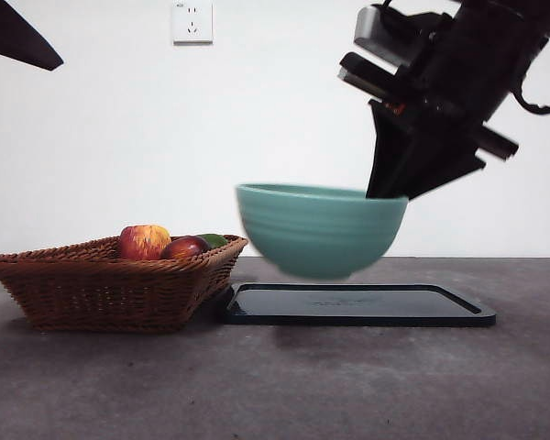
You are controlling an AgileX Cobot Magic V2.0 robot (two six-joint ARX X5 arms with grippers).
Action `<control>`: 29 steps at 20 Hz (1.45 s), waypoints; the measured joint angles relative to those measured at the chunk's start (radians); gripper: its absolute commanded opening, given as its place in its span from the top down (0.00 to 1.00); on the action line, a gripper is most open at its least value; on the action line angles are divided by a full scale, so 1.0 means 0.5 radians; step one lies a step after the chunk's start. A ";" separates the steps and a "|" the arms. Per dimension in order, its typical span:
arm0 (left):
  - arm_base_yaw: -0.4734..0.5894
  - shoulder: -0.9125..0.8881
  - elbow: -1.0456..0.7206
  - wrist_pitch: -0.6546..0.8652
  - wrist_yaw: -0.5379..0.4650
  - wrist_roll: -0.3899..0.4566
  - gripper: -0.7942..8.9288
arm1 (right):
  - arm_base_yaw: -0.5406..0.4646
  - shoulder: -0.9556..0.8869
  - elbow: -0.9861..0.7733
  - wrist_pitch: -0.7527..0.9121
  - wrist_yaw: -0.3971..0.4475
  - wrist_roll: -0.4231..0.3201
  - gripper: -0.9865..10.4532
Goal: Pick up the wifruite, put it on the bowl, pick up the plate, put it on desk
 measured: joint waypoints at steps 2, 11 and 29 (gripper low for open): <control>0.000 0.000 0.000 -0.001 0.000 0.001 0.57 | -0.080 0.021 0.080 0.000 0.005 -0.014 0.91; 0.000 0.000 0.000 -0.001 0.000 0.001 0.57 | -0.326 0.504 0.507 0.002 0.005 -0.122 0.91; 0.000 0.000 0.000 -0.002 0.000 0.001 0.57 | -0.387 0.972 0.650 0.136 -0.004 -0.170 0.91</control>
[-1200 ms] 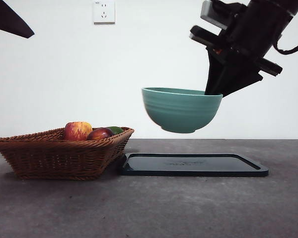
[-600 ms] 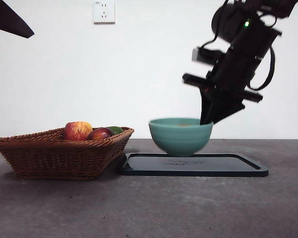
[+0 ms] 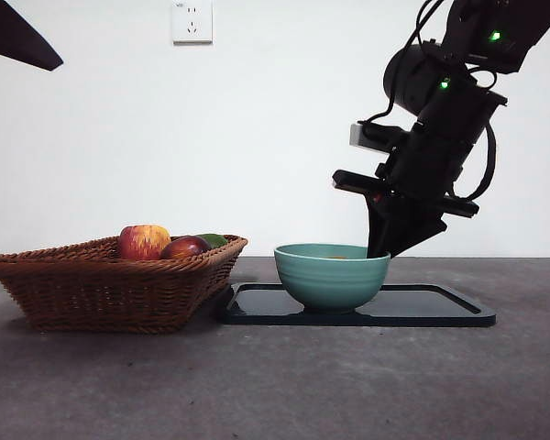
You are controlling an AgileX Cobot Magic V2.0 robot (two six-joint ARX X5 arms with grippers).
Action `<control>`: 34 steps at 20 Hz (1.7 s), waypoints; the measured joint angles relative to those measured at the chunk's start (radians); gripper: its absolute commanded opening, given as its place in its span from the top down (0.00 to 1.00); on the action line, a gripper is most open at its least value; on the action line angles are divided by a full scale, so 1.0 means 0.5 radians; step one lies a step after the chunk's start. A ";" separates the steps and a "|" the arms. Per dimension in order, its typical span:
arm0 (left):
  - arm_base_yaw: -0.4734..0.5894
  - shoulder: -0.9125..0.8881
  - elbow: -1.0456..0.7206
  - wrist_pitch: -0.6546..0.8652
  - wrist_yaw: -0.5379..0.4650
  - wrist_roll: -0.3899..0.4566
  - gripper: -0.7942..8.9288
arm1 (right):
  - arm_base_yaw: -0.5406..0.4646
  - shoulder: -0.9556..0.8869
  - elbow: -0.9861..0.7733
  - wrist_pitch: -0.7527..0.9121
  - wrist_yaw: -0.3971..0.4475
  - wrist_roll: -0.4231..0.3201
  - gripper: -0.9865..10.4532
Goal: Pick up the wifruite, put it on the bowl, pick up the plate, put it on desk
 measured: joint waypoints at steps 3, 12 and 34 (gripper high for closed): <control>0.000 0.000 0.000 -0.007 0.001 0.000 0.57 | 0.000 0.007 0.000 0.006 -0.003 0.000 0.89; 0.000 0.000 0.000 -0.007 0.000 0.000 0.57 | -0.001 -0.066 0.000 -0.024 -0.004 0.002 0.76; 0.000 0.000 0.000 -0.006 0.001 0.002 0.57 | 0.132 -1.775 -0.278 -1.045 -0.219 -0.105 0.76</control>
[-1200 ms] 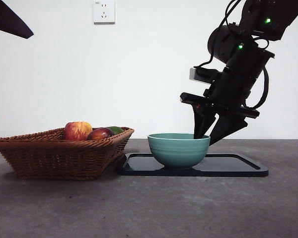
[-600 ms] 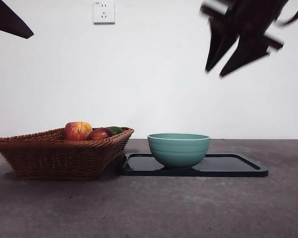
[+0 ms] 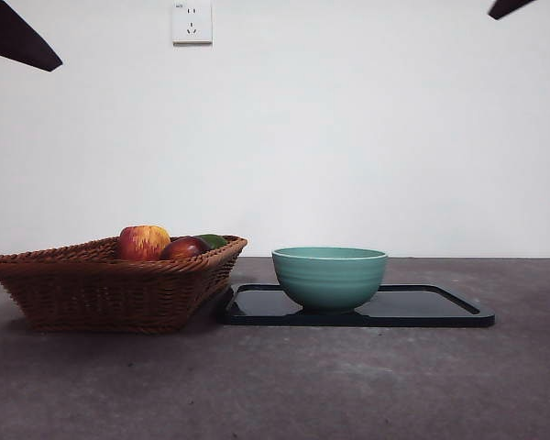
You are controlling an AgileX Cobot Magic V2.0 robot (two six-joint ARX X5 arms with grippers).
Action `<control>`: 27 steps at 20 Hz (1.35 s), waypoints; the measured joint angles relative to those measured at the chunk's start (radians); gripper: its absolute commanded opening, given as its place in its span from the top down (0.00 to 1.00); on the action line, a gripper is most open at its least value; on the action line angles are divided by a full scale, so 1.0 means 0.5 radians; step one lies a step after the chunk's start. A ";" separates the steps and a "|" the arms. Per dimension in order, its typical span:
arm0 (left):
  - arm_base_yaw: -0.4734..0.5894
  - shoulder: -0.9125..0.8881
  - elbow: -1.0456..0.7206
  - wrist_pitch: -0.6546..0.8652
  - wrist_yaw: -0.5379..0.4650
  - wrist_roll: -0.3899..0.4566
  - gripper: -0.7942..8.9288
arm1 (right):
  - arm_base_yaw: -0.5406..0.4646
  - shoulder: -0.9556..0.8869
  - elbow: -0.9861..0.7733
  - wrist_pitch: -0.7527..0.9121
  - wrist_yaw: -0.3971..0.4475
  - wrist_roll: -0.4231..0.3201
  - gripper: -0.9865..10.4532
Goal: Pick up the wifruite, put it on the bowl, pick up the plate, put it on desk
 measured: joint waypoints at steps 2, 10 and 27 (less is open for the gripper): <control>0.000 0.000 0.000 0.000 -0.001 0.000 0.57 | 0.029 -0.130 -0.149 -0.009 -0.022 0.001 0.76; 0.000 0.000 0.000 0.000 0.000 0.000 0.57 | 0.063 -0.487 -0.568 -0.040 -0.252 0.001 0.76; 0.000 0.000 0.000 -0.001 -0.001 0.000 0.57 | 0.063 -0.500 -0.568 -0.026 -0.254 0.001 0.76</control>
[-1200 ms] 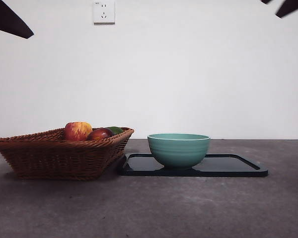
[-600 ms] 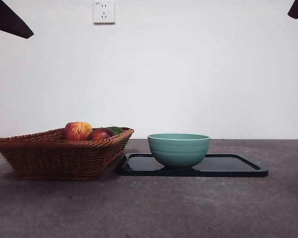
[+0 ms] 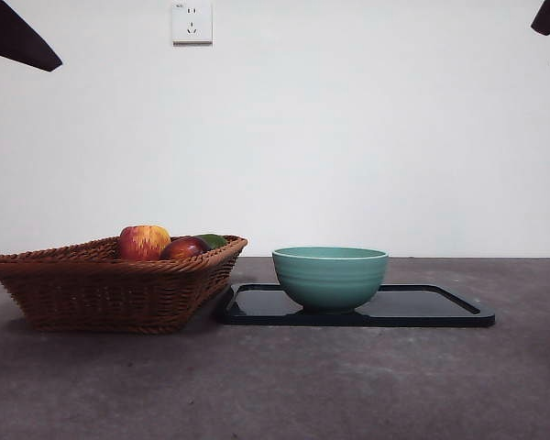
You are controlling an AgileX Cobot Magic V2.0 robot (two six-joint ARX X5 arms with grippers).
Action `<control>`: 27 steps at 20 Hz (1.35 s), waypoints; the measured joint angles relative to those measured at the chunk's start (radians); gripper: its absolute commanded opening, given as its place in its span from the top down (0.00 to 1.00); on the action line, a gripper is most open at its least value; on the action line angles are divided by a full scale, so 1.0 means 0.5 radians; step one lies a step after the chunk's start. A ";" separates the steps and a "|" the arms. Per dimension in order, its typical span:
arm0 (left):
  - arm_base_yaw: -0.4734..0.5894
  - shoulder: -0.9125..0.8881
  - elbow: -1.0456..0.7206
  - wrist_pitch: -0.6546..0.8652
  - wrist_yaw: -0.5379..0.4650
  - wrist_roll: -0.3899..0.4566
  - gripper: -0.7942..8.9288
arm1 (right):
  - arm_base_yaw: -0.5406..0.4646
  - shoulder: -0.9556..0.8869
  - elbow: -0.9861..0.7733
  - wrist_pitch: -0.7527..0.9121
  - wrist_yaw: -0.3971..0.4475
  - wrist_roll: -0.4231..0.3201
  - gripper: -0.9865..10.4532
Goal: Pick up the wifruite, put it on the bowl, pick up the plate, put it on desk
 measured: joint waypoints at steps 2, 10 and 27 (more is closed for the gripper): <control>0.000 0.000 0.000 0.001 0.001 0.000 0.57 | 0.000 0.000 0.000 0.000 0.000 0.000 0.76; 0.000 0.124 0.049 0.166 0.000 -0.002 0.57 | 0.000 0.000 0.000 0.000 0.000 0.000 0.76; -0.003 1.762 1.379 0.236 -0.017 0.372 0.57 | 0.000 0.000 0.000 0.000 0.000 0.000 0.76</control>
